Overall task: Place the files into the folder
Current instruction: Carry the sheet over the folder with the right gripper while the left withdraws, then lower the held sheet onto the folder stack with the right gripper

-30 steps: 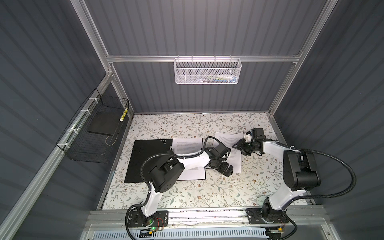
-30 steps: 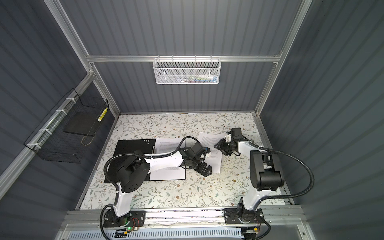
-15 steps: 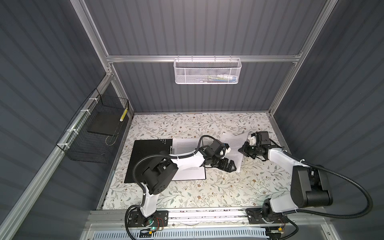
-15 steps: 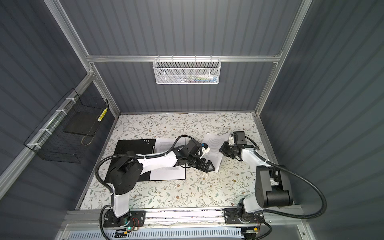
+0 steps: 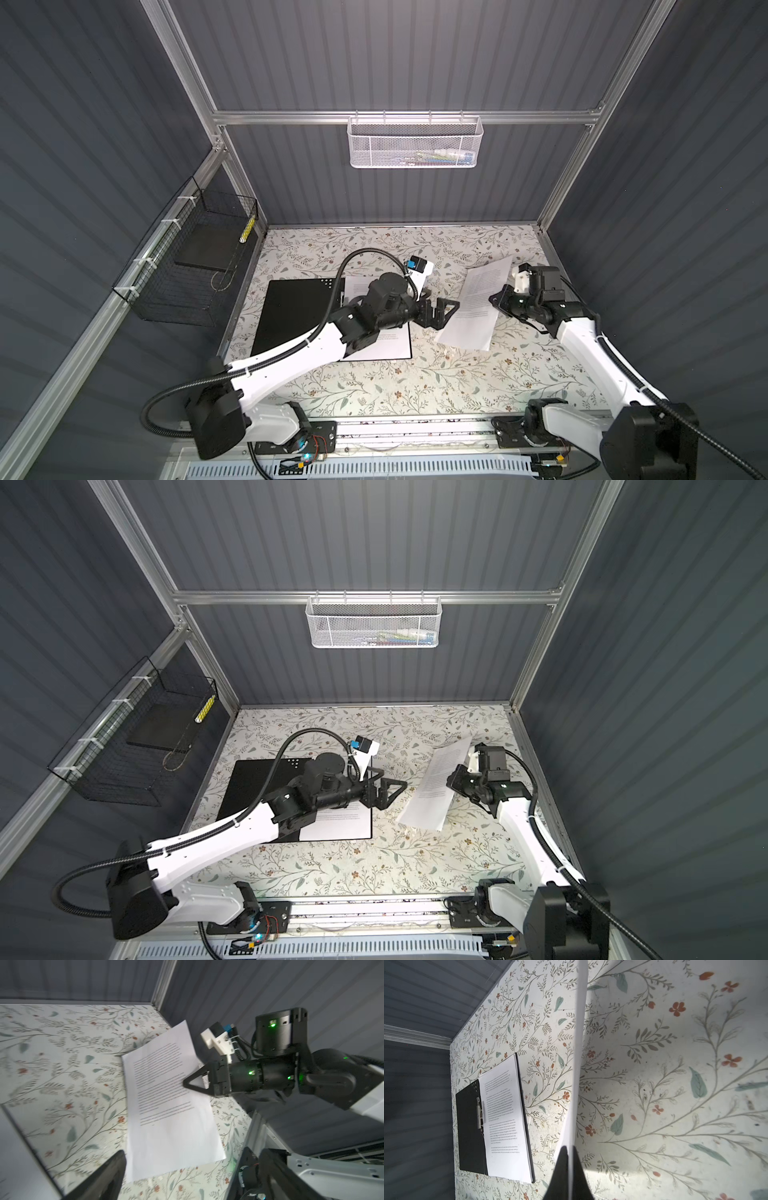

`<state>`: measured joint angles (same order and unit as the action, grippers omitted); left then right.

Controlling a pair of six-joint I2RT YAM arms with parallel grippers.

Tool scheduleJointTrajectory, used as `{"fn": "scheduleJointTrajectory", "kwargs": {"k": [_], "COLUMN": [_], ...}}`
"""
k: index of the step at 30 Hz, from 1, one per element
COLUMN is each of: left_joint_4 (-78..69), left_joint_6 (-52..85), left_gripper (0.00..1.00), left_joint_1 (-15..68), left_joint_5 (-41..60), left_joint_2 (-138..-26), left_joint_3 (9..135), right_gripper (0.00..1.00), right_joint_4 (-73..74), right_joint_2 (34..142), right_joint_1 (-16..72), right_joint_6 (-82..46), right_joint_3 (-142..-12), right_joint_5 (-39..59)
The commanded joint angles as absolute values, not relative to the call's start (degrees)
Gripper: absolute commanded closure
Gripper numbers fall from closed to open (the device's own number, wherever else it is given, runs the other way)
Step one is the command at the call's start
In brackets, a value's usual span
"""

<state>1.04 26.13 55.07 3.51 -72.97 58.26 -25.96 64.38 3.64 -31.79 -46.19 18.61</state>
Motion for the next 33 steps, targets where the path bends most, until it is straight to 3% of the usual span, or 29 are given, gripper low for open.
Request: {"fn": "scheduleJointTrajectory", "kwargs": {"k": [1,5,9,19,27,29,33], "left_joint_4": [13.78,24.44,29.91,31.22,30.66,30.74,31.61], "left_joint_6": [18.91,13.53,10.97,8.87,8.83,8.75,8.99], "left_gripper": [0.0,0.0,0.0,0.0,0.0,0.0,0.0], "left_joint_1": [55.04,55.05,55.07,55.01,53.96,53.18,51.04], "left_joint_5": [-9.49,-22.07,-26.18,-36.09,-34.77,-31.99,-23.79], "left_joint_2": [-66.59,-59.9,-53.58,-48.84,-48.7,-49.42,-52.33], "left_joint_3": [56.25,54.31,52.52,48.1,47.58,47.82,49.05], "right_gripper": [1.0,1.0,1.0,1.0,1.0,1.0,1.0], "right_joint_4": [-31.02,-33.53,-33.93,-23.32,-13.85,-16.03,-9.67], "right_joint_2": [63.0,65.8,69.75,83.02,89.53,95.38,102.73], "right_joint_1": [7.18,14.66,22.39,38.13,33.12,33.11,34.36], "right_joint_6": [-30.58,-30.82,-31.93,-39.95,-40.58,-37.04,-37.49], "right_joint_3": [-50.58,-57.25,-64.46,-80.39,-71.79,-70.29,-65.88], "right_joint_5": [13.53,9.28,7.64,22.64,24.68,16.97,18.09]}}
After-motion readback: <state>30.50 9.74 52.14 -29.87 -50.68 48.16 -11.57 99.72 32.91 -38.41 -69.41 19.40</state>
